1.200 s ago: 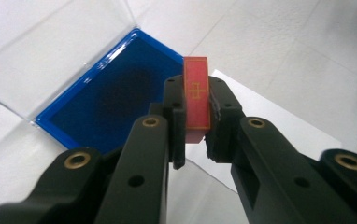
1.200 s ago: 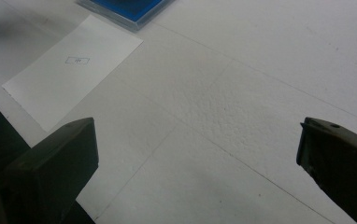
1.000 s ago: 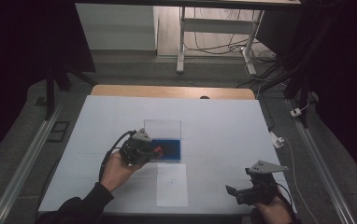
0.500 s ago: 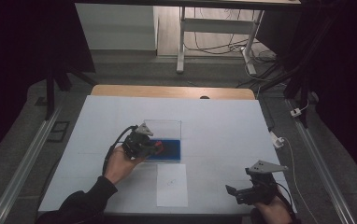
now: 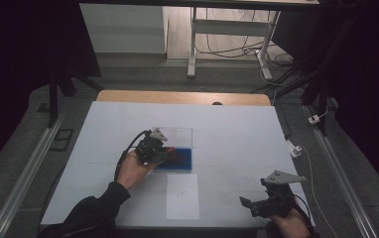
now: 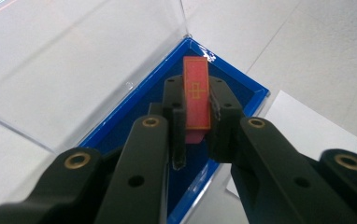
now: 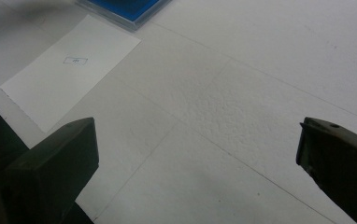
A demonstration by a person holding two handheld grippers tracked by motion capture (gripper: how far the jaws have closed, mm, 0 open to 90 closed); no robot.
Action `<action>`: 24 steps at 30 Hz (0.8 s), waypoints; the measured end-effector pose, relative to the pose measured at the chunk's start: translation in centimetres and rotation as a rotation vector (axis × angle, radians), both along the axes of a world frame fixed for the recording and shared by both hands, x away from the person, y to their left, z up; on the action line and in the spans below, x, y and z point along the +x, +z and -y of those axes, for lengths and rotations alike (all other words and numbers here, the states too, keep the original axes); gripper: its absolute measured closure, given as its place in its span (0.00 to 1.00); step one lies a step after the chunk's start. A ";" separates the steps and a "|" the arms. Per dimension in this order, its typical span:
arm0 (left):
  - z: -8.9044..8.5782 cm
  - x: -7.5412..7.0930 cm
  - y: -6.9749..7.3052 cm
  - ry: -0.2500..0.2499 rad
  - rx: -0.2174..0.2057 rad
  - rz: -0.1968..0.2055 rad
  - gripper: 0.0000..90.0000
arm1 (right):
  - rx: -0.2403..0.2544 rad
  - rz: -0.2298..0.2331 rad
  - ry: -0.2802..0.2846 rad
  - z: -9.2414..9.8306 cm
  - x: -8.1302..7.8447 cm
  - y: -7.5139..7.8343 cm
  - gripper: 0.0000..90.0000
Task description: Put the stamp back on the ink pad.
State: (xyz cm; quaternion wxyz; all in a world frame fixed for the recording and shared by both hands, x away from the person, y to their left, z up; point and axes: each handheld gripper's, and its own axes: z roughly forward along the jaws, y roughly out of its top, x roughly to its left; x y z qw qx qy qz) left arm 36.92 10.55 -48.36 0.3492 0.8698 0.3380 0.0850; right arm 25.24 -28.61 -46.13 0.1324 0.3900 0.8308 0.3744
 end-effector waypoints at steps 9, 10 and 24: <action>0.6 0.8 -0.9 0.000 0.013 -0.016 0.88 | 0.000 0.001 0.000 0.0 0.0 0.0 0.00; 0.7 0.8 -1.0 0.000 0.015 -0.019 0.88 | 0.001 0.001 0.000 0.0 0.0 0.0 0.00; 1.0 1.1 -1.7 0.002 0.042 -0.029 0.88 | 0.000 0.003 0.002 0.0 -0.1 0.0 0.00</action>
